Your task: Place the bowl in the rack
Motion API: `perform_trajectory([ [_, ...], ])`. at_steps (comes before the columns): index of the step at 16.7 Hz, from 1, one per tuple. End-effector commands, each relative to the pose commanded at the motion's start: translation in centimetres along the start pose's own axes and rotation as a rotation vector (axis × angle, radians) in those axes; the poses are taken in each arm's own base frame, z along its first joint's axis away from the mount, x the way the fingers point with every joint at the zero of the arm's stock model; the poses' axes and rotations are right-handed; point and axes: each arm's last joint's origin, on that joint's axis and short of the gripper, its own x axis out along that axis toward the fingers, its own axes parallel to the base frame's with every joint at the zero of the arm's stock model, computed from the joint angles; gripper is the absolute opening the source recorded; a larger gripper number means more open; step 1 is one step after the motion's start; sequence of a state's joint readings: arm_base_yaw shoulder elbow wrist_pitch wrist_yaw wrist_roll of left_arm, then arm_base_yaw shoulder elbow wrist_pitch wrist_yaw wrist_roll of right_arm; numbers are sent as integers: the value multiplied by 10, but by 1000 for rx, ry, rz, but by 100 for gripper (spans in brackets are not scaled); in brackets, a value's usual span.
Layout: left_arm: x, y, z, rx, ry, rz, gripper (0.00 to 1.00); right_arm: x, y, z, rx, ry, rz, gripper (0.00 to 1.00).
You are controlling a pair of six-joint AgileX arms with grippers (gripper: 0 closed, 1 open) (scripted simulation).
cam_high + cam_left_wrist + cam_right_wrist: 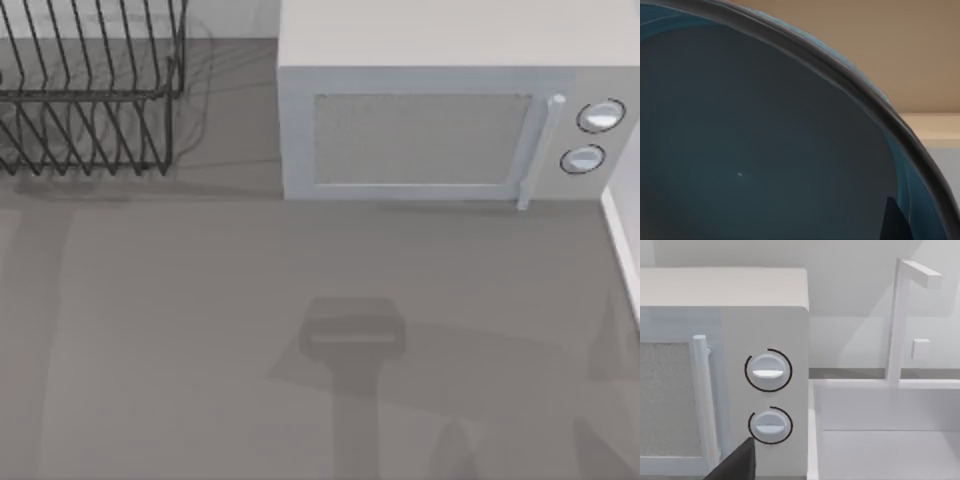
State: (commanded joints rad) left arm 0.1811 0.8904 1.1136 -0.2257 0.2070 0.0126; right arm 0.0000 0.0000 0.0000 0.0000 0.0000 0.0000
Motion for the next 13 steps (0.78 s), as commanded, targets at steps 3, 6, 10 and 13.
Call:
perform_trajectory([
  [3, 5, 0, 0, 0, 2, -1, 0, 0, 0, 0, 0, 0, 0, 100],
  [6, 35, 5, -11, -1, 9, 1, 0, 0, 0, 0, 0, 0, 0, 100],
  [10, 104, 12, -49, 0, 11, 6, 0, 0, 0, 0, 0, 0, 0, 100],
  [13, 152, 13, -95, 4, -4, 5, 0, 0, 0, 0, 0, 0, 0, 100],
])
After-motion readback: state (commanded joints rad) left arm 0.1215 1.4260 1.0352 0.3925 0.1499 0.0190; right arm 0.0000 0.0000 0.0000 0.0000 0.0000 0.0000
